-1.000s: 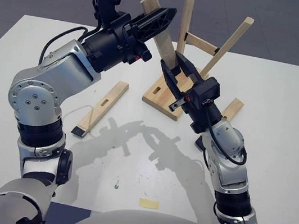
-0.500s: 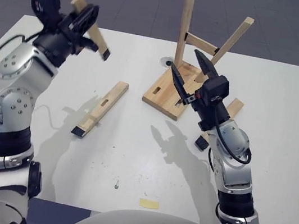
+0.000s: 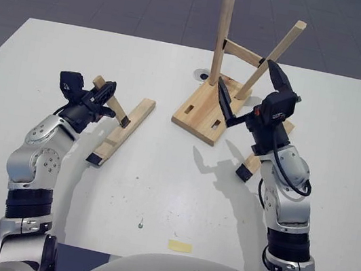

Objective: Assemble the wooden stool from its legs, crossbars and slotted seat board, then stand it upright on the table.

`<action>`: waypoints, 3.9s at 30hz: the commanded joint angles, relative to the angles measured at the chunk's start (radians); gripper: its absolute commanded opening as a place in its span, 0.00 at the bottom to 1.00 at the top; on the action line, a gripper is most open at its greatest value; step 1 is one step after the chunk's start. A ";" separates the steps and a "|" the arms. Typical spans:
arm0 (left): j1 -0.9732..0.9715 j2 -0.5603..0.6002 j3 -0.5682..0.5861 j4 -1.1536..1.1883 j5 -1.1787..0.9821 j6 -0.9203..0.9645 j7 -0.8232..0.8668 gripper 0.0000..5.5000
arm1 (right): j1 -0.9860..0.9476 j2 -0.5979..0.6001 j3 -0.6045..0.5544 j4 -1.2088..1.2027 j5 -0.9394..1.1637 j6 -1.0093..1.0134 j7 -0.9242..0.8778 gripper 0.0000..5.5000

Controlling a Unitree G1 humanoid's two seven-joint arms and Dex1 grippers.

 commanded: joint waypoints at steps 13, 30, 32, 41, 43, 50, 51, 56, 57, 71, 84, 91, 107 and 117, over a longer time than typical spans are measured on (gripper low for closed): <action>-0.006 0.012 0.044 -0.104 -0.025 0.078 -0.006 0.08 | 0.016 0.010 0.014 -0.002 -0.019 0.010 -0.019 0.98; 0.009 -0.004 -0.003 -0.034 0.089 0.039 -0.014 0.08 | 0.009 -0.005 0.021 0.008 -0.034 0.003 -0.013 0.98; 0.011 -0.009 -0.004 -0.032 0.092 0.038 -0.013 0.08 | 0.008 -0.009 0.024 0.010 -0.038 0.002 -0.011 0.98; -0.025 -0.013 0.003 -0.064 0.071 0.061 -0.008 0.08 | 0.006 -0.013 0.033 0.018 -0.051 -0.010 -0.003 0.98; -0.028 -0.014 0.002 -0.070 0.072 0.066 -0.007 0.08 | 0.008 -0.013 0.033 0.017 -0.053 -0.011 -0.001 0.98; 0.000 -0.028 -0.021 -0.066 0.088 0.068 -0.008 0.08 | 0.015 -0.005 0.032 0.017 -0.051 -0.007 -0.007 0.98; 0.002 -0.029 -0.024 -0.060 0.089 0.069 -0.010 0.08 | 0.017 -0.005 0.033 0.017 -0.053 -0.009 -0.007 0.98; -0.009 -0.029 -0.018 -0.028 0.105 0.056 -0.007 0.08 | 0.025 0.003 0.037 0.011 -0.050 -0.005 -0.010 0.98; -0.010 -0.024 -0.015 -0.022 0.109 0.054 -0.008 0.08 | 0.025 0.002 0.037 0.010 -0.050 -0.004 -0.010 0.98; 0.074 -0.001 -0.081 -0.010 0.203 -0.012 -0.050 0.08 | 0.017 -0.006 0.043 0.000 -0.067 -0.020 -0.010 0.98; 0.298 -0.025 -0.227 0.025 0.351 -0.212 -0.069 0.08 | -0.028 -0.016 0.023 0.010 -0.050 -0.011 -0.004 0.98; 0.244 0.071 -0.214 0.027 0.306 -0.168 -0.164 0.08 | -0.028 -0.007 0.034 0.003 -0.047 -0.003 -0.006 0.98; 0.159 0.034 0.035 -0.153 -0.039 0.057 -0.019 0.08 | -0.009 -0.001 0.035 -0.004 -0.048 0.003 -0.015 0.98; 0.154 0.067 0.021 -0.173 0.010 0.097 -0.027 0.08 | 0.000 0.004 0.034 -0.013 -0.048 0.011 -0.023 0.98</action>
